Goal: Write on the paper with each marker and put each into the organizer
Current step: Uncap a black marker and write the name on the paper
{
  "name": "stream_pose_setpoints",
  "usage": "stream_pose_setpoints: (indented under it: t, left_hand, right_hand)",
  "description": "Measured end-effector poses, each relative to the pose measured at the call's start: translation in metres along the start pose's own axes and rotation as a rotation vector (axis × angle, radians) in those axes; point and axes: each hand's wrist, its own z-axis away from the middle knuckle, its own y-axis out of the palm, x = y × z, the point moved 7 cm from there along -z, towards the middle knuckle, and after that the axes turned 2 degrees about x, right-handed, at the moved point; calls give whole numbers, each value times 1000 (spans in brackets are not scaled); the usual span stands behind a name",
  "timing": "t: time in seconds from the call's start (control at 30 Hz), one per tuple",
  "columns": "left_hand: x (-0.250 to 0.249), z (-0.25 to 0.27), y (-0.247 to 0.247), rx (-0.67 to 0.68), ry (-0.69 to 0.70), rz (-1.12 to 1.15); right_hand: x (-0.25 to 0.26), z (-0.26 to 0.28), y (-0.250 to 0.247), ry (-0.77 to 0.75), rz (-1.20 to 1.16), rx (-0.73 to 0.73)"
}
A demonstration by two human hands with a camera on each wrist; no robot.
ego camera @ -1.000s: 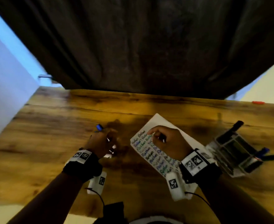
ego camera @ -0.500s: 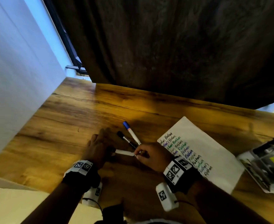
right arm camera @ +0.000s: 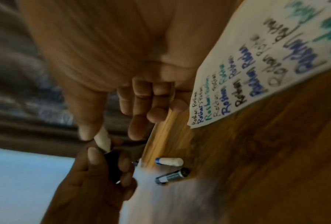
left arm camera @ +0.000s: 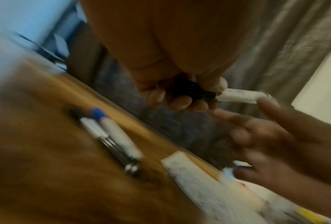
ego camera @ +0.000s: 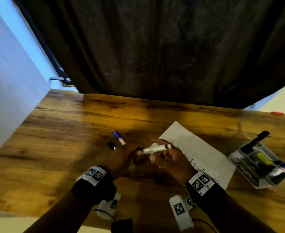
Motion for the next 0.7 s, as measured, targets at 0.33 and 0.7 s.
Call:
stream_pose_setpoints:
  t: [0.33, 0.7]
  left_hand:
    - [-74, -38, 82, 296, 220, -210]
    - [-112, -64, 124, 500, 145, -334]
  right_hand:
    - [7, 62, -63, -110, -129, -108]
    - [27, 96, -99, -457, 582, 130]
